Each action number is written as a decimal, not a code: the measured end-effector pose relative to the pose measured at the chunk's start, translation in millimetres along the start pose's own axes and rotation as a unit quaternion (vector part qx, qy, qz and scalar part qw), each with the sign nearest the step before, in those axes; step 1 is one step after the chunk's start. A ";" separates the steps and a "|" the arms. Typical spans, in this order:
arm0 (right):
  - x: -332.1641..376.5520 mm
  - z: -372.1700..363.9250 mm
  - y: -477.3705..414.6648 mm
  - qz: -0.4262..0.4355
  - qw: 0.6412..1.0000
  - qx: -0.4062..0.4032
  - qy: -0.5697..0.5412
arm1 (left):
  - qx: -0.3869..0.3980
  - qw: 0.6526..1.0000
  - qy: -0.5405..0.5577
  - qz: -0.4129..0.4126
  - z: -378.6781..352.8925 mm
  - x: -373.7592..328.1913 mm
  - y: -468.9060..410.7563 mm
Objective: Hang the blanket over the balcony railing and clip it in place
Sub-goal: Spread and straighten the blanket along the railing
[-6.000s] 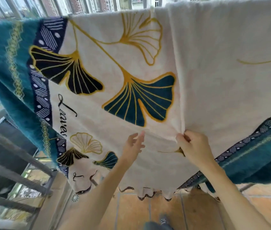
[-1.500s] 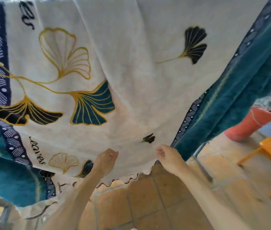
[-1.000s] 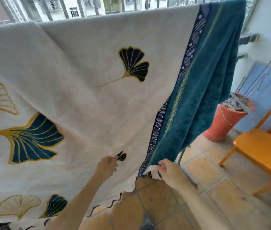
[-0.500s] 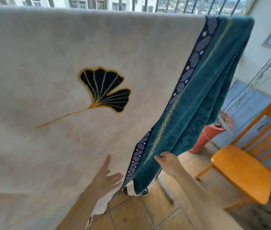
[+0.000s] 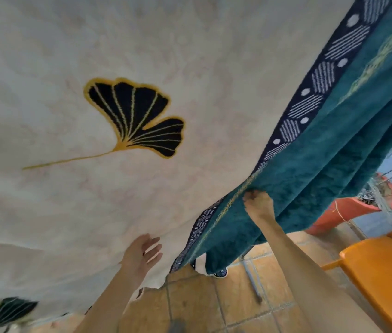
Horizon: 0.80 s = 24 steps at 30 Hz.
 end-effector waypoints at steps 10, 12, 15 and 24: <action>-49.1 29.1 10.9 -0.074 0.979 0.189 0.018 | -0.125 0.981 0.130 -0.067 10.0 56.2 53.3; -30.4 27.3 23.0 -0.062 0.960 0.271 0.027 | -0.147 0.976 0.139 -0.077 19.0 65.5 65.6; 17.5 13.1 60.6 0.027 0.924 0.377 0.065 | -0.176 0.977 0.094 -0.082 27.0 81.0 88.9; 96.5 -55.2 163.4 0.212 0.882 0.400 -0.128 | -0.192 0.970 -0.121 -0.084 21.7 101.0 124.7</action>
Point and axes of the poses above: each hand's wrist, its own y-axis away from the middle knuckle, its own z-axis out of the back of the hand, x = y × z, the point moved 8 cm from there along -y, towards the middle knuckle, and after that the axes turned 9 degrees about -y, right-handed, at the moved point
